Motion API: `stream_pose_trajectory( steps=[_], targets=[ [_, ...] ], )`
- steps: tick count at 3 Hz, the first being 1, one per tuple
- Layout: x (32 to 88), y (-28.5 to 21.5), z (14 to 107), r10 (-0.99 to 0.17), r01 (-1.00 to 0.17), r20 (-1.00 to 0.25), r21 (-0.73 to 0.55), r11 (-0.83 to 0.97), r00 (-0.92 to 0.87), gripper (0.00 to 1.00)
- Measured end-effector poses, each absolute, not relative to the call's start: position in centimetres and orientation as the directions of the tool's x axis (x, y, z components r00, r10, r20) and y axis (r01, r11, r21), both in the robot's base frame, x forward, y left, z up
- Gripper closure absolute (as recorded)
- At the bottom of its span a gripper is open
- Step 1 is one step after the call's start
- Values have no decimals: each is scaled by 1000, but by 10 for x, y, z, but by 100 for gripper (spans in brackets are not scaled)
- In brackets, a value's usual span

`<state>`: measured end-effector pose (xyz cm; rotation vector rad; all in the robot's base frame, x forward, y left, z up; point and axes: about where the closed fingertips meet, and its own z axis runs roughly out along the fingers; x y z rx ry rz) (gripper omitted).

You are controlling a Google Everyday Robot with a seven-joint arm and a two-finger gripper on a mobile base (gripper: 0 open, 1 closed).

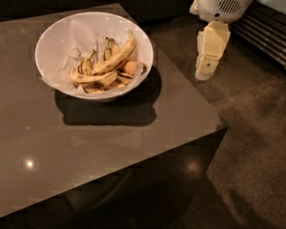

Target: Pick banana from white bowl

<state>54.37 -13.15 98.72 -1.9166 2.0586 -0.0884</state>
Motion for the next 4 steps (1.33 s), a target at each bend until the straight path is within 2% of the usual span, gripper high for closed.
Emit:
stream_pose_trajectory(
  steps=[3,4],
  targets=[
    [599,-72,976,-978,-961,-161,-262,-90,136,0],
    [602,-73,976,-977,-955,-164,-282,-88,139,0]
  ],
)
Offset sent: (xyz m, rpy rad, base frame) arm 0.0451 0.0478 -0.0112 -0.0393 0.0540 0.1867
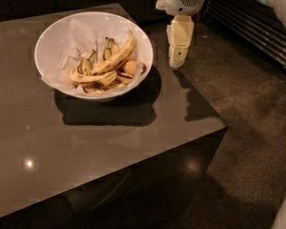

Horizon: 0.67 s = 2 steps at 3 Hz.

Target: Pick banana from white bowl

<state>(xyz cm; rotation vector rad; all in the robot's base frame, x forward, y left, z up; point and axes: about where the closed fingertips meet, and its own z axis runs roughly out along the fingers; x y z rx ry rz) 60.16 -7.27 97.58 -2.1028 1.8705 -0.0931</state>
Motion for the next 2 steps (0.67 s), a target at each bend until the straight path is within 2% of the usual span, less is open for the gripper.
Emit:
stream_pose_trajectory(
  steps=[1,2],
  targets=[
    [617,-55,982,-967,-939,-127,-297,-175,221,0],
    [633,-16,988,-941,-908,-93,-306,-285,326,0]
  ],
)
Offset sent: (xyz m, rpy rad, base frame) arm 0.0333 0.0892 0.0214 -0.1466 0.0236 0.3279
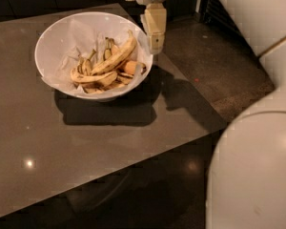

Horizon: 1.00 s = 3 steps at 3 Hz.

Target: Pick banana from white bowl

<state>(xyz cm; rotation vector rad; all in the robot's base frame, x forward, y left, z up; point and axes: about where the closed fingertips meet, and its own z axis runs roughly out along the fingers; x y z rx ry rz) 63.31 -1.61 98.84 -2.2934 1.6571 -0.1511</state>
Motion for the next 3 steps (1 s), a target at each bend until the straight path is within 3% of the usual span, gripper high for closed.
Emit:
stream_pose_trajectory(
  steps=[2,3],
  targets=[
    [656,30,987,-899,-862,-56,-318,-396,434,6],
    [663,31,982,-912,-872,-37,-312,-378,408,0]
  ],
)
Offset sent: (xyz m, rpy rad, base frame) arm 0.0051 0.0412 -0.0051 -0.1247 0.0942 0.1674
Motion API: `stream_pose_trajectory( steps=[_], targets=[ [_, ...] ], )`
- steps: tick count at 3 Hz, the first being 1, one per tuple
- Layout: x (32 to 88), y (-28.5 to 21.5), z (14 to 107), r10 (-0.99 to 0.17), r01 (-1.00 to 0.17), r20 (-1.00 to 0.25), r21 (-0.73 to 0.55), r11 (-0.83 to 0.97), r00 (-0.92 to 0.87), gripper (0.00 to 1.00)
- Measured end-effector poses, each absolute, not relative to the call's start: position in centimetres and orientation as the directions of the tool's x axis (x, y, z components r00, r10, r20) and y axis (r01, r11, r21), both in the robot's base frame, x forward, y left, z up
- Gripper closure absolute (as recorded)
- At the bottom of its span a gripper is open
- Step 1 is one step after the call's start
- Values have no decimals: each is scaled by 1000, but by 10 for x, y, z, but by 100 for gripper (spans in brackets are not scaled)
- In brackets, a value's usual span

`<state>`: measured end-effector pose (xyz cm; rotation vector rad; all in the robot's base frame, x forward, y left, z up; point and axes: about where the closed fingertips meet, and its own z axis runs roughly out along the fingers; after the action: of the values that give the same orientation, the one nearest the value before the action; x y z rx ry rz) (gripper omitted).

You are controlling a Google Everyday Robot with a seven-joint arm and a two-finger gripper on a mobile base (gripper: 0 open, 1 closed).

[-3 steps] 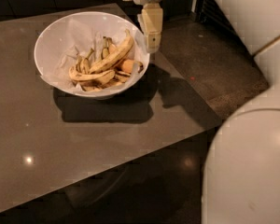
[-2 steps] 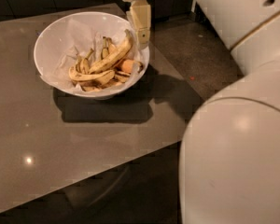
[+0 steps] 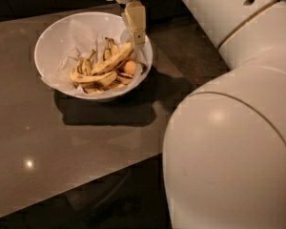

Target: Pick banana from white bowl

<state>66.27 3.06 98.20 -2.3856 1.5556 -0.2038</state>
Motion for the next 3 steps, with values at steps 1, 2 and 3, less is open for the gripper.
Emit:
stream_pose_trajectory(
  steps=[1,2,3],
  targets=[
    [668,36,984,-904,-859,-62,-346,-377,422,0],
    [667,34,975,-890,-858,-107,-339,-387,444,6],
    [668,33,969,-877,-854,-131,-330,-402,463,16]
  ],
)
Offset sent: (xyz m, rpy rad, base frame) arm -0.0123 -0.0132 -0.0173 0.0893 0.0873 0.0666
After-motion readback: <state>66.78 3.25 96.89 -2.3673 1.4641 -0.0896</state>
